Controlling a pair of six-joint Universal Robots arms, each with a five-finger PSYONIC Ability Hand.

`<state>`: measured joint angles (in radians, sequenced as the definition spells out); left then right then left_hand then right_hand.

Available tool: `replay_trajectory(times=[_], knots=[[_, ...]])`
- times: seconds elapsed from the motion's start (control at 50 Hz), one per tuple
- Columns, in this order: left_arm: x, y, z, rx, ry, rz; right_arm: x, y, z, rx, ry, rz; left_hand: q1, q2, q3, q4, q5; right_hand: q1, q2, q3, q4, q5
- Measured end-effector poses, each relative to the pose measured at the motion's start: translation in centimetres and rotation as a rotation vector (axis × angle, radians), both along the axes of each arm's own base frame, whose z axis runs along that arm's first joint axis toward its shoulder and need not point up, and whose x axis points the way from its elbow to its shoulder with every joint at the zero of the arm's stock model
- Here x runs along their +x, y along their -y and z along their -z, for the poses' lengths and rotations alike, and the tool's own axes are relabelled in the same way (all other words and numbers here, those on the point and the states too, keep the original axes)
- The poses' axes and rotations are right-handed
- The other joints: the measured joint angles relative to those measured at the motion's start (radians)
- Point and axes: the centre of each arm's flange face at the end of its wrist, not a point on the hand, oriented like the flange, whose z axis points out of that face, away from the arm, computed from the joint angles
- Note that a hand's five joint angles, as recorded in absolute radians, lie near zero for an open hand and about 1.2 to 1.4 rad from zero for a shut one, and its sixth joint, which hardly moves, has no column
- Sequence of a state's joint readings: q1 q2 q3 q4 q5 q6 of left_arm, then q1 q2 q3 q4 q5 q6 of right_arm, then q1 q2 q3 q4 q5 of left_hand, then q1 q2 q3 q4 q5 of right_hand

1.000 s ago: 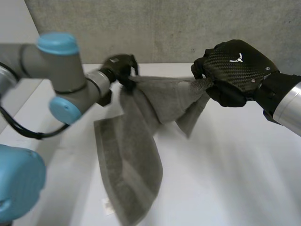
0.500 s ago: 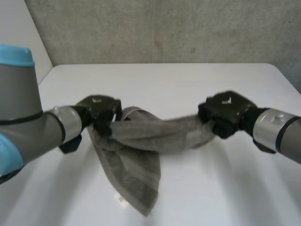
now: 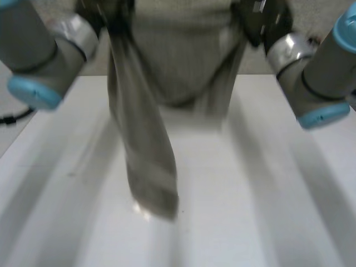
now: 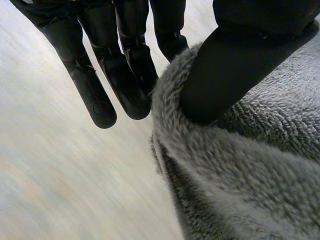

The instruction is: Fold the towel.

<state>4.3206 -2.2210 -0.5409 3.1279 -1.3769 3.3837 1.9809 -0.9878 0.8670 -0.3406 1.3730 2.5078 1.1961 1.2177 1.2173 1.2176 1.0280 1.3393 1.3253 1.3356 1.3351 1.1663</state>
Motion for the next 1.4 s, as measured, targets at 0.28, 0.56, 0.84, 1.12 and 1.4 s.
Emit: replay_trajectory(times=[0.28,0.56,0.84,1.12,1.4], knots=[[1.5,-2.0,0.1,0.164,-0.067,-0.054,0.3,-0.6,2.4,0.013,-0.042,-0.104,0.0,0.0,0.0,0.0,0.001,0.004,0.004,0.012,0.0,0.0],[1.2,-12.7,20.4,0.822,0.326,0.023,-1.4,-4.5,20.3,0.505,-0.313,-0.234,0.005,0.0,0.0,0.0,0.004,-0.013,-0.004,0.0,-0.005,-0.017],[1.1,-15.7,19.8,0.824,0.349,0.067,-5.1,-6.6,17.2,0.515,-0.294,-0.096,0.004,0.0,0.0,0.0,0.004,-1.101,-1.075,-1.09,-1.07,-1.104],[1.5,-17.0,19.4,0.824,0.356,0.073,-5.3,-7.4,11.7,0.828,0.051,-0.123,0.005,0.0,0.0,0.0,0.004,-1.099,-1.073,-1.089,-1.07,-1.101],[1.7,-17.1,19.3,0.823,0.356,0.072,-3.9,-3.8,15.6,1.18,0.002,-0.061,0.005,0.0,0.0,0.0,0.004,-0.922,-0.914,-0.913,-0.913,-0.905]])
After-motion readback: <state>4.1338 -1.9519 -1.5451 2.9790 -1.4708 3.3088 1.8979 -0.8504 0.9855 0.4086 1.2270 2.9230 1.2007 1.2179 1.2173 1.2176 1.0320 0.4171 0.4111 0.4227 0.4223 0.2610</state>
